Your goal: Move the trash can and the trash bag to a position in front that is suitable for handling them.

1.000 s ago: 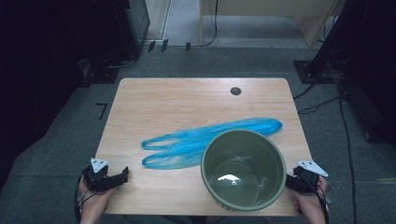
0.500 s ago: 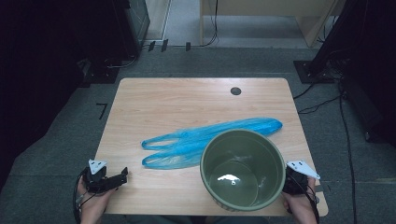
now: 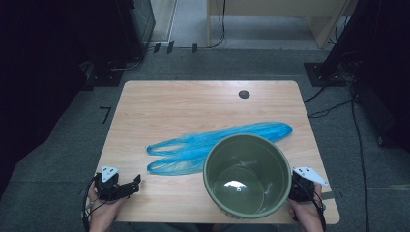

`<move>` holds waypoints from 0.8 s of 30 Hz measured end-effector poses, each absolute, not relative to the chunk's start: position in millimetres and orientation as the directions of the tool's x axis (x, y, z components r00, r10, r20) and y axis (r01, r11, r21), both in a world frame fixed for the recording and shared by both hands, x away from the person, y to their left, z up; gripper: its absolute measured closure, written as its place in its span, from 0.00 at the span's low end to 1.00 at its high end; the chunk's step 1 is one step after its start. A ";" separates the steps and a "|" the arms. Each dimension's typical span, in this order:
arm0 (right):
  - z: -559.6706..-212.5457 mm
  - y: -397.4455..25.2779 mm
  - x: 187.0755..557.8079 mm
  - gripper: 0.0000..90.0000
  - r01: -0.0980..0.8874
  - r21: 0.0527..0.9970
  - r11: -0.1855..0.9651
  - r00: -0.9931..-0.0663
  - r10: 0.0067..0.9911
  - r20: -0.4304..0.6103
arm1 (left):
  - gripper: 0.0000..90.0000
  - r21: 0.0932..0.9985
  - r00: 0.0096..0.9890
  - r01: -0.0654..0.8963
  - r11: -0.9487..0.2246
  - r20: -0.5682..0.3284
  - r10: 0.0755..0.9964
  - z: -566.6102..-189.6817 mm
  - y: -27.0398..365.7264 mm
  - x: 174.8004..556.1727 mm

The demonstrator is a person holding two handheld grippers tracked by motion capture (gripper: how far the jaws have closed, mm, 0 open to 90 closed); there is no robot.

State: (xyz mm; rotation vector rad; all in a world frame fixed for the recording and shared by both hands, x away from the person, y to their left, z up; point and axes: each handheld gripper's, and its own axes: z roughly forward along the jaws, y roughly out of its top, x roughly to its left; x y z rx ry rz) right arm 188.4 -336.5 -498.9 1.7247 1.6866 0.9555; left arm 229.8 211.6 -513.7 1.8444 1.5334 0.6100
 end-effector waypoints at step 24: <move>-499.3 -291.9 199.2 0.29 0.601 0.798 -0.048 -0.091 0.988 0.128 | 0.02 0.743 0.272 0.662 -0.099 -0.115 0.955 -512.0 189.8 226.5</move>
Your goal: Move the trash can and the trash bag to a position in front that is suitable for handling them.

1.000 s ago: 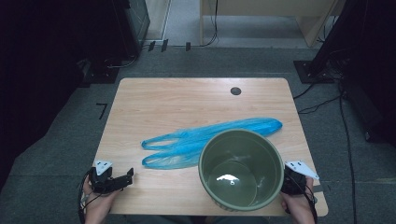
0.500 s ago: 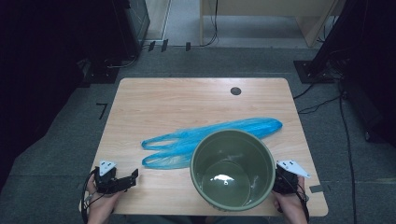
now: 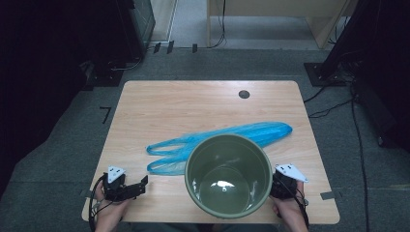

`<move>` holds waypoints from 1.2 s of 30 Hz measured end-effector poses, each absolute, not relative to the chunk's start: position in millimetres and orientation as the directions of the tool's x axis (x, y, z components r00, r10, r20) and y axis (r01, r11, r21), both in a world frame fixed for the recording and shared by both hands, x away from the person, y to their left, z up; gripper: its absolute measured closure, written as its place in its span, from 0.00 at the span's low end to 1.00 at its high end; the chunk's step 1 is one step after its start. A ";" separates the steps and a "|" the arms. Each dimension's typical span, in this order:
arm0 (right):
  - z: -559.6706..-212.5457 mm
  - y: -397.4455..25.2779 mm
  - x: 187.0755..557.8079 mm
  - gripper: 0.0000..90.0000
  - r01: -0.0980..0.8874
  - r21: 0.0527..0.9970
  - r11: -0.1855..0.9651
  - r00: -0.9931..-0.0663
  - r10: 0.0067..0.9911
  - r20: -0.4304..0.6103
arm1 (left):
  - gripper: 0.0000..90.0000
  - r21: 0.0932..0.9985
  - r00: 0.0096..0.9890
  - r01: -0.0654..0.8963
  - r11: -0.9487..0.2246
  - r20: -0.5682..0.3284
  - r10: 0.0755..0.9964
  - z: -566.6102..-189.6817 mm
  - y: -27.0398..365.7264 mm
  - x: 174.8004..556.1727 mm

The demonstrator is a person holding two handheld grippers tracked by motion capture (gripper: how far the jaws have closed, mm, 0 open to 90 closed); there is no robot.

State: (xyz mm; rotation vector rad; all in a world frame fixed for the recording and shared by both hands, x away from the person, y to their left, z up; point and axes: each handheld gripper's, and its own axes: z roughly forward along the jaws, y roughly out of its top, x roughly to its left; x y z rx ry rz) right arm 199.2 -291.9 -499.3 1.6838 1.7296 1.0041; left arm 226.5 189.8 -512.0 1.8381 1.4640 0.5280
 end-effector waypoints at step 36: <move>-490.5 -214.7 247.8 0.37 0.579 0.813 -0.061 -0.141 0.974 0.174 | 0.07 0.754 0.315 0.656 -0.041 -0.223 0.922 -502.8 128.2 250.6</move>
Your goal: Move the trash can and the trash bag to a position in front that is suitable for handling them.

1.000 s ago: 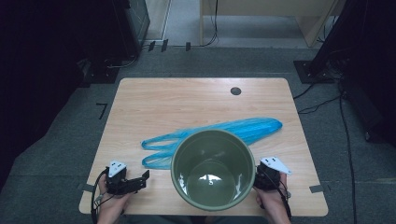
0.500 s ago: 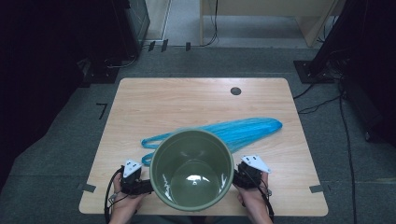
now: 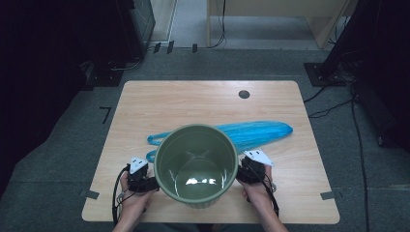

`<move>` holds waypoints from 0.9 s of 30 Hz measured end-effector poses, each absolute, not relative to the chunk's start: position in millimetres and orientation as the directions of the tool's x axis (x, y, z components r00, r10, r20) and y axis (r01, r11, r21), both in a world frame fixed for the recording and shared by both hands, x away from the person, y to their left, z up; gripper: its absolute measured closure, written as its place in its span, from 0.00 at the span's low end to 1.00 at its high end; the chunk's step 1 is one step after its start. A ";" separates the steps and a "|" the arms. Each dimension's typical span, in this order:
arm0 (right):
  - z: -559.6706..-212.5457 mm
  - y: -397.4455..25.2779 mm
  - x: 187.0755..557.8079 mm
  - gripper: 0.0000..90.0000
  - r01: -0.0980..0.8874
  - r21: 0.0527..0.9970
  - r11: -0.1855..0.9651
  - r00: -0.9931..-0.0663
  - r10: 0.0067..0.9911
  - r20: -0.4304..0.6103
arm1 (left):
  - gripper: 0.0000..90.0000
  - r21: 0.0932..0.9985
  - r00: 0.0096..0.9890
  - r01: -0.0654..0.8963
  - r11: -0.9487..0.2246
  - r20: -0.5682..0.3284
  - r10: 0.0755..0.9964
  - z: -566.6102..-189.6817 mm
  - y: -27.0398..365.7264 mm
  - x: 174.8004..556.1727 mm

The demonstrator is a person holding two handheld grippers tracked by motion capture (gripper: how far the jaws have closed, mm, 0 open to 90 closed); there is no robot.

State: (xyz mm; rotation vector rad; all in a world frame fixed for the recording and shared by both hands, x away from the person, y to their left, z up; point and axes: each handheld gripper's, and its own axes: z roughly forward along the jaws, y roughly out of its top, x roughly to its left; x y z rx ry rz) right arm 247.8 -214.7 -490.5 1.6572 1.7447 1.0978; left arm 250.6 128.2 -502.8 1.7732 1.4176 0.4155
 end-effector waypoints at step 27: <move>-512.0 -316.9 363.7 0.66 0.657 0.747 0.102 -0.097 0.994 -0.051 | 0.07 0.752 0.206 0.659 0.017 -0.202 0.957 -512.5 178.0 260.9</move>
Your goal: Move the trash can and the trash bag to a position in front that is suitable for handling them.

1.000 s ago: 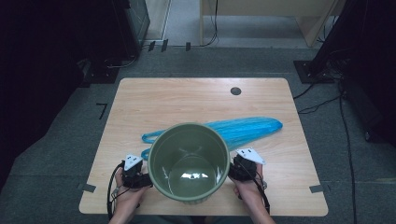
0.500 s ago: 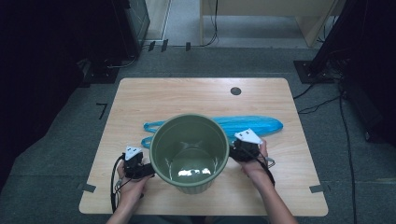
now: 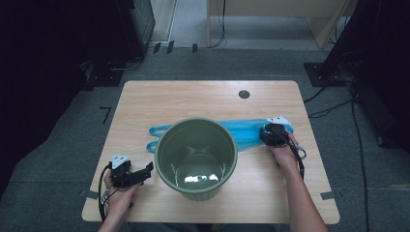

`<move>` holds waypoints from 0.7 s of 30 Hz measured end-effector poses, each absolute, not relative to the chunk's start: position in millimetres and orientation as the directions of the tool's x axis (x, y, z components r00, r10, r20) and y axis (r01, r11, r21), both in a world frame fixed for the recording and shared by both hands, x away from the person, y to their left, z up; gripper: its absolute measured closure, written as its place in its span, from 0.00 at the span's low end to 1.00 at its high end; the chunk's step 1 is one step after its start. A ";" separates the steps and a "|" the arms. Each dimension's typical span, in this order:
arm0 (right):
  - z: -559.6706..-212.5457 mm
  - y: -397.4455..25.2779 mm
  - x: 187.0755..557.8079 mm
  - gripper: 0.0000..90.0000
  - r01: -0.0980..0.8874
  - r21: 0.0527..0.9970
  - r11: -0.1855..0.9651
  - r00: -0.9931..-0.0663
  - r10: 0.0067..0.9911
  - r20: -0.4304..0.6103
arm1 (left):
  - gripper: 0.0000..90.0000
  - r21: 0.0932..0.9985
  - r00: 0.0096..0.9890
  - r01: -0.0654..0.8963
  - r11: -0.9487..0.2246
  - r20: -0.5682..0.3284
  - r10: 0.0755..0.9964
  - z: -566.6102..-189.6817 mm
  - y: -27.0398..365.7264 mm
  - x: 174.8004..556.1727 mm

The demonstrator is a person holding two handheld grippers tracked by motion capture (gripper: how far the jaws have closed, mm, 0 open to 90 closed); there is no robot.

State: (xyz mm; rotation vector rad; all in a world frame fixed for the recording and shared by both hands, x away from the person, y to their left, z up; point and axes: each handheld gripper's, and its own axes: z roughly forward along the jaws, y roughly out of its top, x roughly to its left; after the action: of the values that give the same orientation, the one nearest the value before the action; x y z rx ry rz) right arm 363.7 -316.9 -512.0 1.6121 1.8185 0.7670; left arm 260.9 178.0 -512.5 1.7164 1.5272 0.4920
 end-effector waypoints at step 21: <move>-521.1 -288.0 211.2 0.51 0.616 0.785 0.072 -0.116 0.993 0.001 | 0.07 0.743 0.234 0.669 0.013 -0.227 0.945 -512.4 171.1 250.1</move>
State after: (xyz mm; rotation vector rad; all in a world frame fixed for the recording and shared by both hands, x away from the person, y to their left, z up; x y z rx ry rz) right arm 211.2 -288.0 -521.1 1.5968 1.7940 0.8694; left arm 250.1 171.1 -512.4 1.7268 1.5063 0.4461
